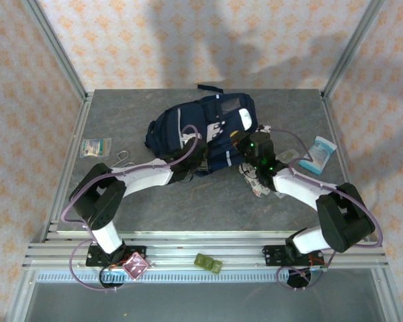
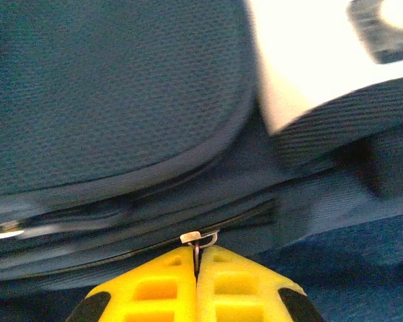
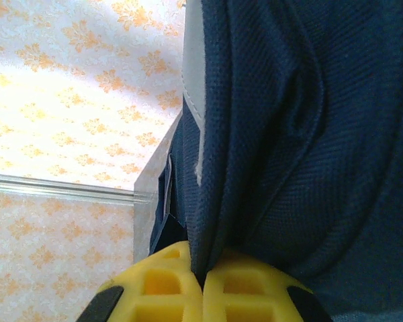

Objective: Pack the student bag

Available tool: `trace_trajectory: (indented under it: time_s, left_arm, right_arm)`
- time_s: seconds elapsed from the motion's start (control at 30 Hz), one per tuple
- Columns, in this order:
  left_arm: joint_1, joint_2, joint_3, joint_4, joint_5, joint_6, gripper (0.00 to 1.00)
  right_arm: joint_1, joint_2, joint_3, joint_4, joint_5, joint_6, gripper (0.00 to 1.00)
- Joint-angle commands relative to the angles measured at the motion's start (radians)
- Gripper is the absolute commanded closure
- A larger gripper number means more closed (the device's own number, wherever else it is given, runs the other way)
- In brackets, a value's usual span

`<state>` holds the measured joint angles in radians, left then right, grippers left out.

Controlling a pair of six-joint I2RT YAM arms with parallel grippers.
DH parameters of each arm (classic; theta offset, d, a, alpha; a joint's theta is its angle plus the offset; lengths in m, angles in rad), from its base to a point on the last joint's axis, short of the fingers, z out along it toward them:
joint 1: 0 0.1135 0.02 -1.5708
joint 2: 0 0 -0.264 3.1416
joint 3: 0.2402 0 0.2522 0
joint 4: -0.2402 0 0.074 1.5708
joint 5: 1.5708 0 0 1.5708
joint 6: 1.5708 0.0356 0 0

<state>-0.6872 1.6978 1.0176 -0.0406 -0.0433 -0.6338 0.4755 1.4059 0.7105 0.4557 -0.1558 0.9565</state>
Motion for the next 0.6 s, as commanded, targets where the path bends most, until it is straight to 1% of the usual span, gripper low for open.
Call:
trace_trajectory:
  time_s: [0.0, 0.07, 0.17, 0.23, 0.3, 0.4, 0.47, 0.53, 0.57]
  left_arm:
    - [0.077, -0.078, -0.077, -0.083, -0.041, 0.034, 1.0]
    - [0.118, -0.126, -0.116, -0.096, -0.051, 0.042, 1.0]
    - [0.166, -0.186, -0.151, -0.113, -0.065, 0.091, 1.0]
    - [0.171, -0.216, -0.152, -0.13, -0.073, 0.122, 1.0]
    - [0.169, -0.239, -0.143, -0.143, -0.046, 0.147, 1.0]
    - [0.158, -0.27, -0.138, -0.148, 0.018, 0.172, 1.0]
    - [0.136, -0.284, -0.117, -0.159, 0.047, 0.182, 1.0]
    - [0.104, -0.291, -0.09, -0.16, 0.08, 0.188, 1.0]
    - [0.086, -0.29, -0.078, -0.153, 0.096, 0.184, 1.0]
  right_arm:
    - [-0.046, -0.084, 0.022, 0.122, 0.042, -0.038, 1.0]
    - [-0.075, -0.084, 0.015, 0.116, 0.042, -0.041, 1.0]
    - [-0.098, -0.065, 0.016, 0.12, 0.03, -0.047, 1.0]
    - [-0.104, -0.038, 0.03, 0.121, 0.013, -0.05, 1.0]
    - [-0.113, 0.01, 0.062, 0.12, -0.013, -0.058, 1.0]
    - [-0.138, 0.106, 0.142, 0.083, -0.05, -0.076, 1.0]
    - [-0.157, 0.182, 0.222, 0.057, -0.085, -0.091, 1.0]
    - [-0.173, 0.264, 0.343, -0.053, -0.111, -0.122, 1.0]
    - [-0.179, 0.325, 0.45, -0.163, -0.148, -0.159, 0.92]
